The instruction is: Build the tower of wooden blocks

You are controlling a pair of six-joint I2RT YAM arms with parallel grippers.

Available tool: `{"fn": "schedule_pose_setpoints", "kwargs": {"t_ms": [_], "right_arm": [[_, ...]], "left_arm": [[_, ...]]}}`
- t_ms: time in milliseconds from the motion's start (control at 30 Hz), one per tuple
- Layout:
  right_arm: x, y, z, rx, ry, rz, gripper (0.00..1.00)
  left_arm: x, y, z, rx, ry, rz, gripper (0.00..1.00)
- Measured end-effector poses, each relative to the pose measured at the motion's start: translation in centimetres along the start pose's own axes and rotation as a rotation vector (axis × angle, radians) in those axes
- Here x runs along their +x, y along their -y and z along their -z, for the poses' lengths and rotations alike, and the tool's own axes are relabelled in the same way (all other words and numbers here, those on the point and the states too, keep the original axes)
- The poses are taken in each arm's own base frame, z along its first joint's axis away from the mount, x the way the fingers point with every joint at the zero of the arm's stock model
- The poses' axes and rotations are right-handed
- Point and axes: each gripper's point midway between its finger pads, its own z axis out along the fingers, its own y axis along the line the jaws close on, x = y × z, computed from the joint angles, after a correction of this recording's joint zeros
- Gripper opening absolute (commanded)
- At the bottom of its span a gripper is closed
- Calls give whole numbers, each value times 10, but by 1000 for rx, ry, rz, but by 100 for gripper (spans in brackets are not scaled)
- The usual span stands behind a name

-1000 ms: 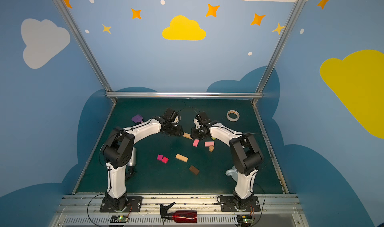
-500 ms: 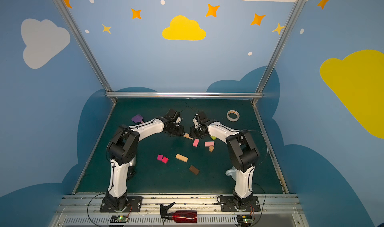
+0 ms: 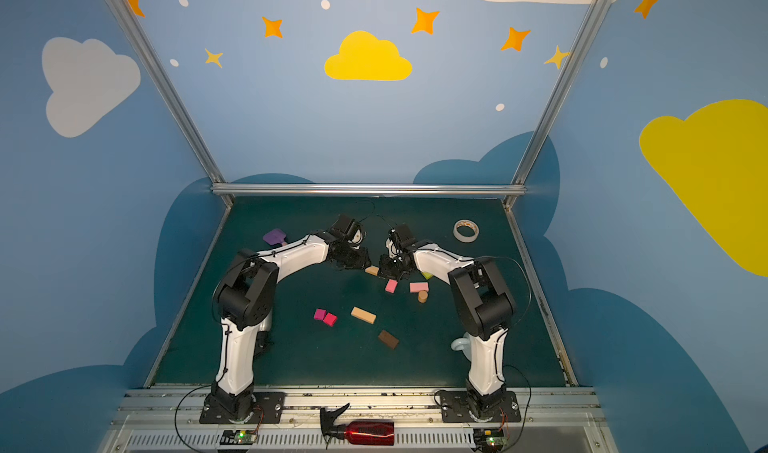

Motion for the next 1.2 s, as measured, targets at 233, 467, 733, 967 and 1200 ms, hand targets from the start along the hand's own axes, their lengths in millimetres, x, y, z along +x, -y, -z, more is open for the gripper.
{"fn": "schedule_pose_setpoints", "kwargs": {"t_ms": [233,467,733,967,1200], "right_arm": [[1,1,-6,-6,-18,-7,26],[-6,0,-8,-14,-12,-11,25],[-14,0,-10,-21,-7,-13,24],[-12,6,-6,-8,-3,-17,25],[-11,15,-2,14,0,-33,26]], "left_arm": [[3,-5,-7,-9,-12,12,32],[3,-4,-10,-3,-14,25,28],[2,-3,-10,7,-9,36,27],[3,-2,-11,19,-13,46,27],[3,-1,-11,21,-14,48,27]]}}
